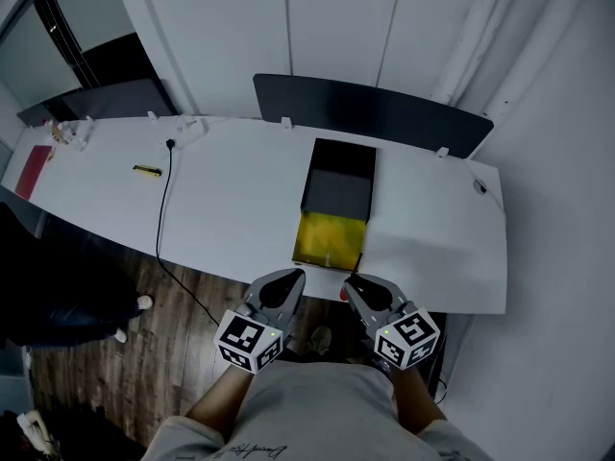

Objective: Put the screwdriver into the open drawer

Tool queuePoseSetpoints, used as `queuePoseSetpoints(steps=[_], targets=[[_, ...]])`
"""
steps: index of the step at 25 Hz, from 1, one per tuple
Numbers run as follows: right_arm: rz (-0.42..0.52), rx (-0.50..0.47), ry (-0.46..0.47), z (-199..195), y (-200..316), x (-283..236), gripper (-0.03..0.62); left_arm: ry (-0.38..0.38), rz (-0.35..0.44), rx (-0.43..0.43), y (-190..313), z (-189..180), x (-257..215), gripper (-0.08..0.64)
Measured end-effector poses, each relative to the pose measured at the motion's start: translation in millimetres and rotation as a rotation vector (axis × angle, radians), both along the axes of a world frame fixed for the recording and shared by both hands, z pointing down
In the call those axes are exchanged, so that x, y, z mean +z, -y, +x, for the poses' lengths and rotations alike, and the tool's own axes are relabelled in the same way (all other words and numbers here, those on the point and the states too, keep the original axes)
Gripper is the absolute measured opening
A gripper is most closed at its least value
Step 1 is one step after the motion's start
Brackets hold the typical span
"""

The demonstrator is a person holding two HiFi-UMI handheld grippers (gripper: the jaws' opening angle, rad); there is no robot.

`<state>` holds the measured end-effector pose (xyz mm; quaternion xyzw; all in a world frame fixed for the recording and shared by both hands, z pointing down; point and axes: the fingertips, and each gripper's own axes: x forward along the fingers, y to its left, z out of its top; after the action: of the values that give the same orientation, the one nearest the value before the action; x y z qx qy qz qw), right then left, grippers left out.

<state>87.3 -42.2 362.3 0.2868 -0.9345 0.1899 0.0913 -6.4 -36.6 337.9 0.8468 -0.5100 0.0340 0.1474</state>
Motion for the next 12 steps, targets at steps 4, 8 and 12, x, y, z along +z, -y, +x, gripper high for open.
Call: queuePoseSetpoints(steps=[4,8,12], targets=[[-0.017,0.006,0.003,-2,4,2,0.074,0.013,-0.008,0.007,7,-2,1,-0.003],[-0.018,0.021,-0.004,-3,13,3,0.074,0.017,-0.012,0.02,18,-4,2,-0.003],[-0.022,0.057,-0.013,-4,25,5,0.074,0.039,-0.002,0.045,30,-7,3,-0.003]])
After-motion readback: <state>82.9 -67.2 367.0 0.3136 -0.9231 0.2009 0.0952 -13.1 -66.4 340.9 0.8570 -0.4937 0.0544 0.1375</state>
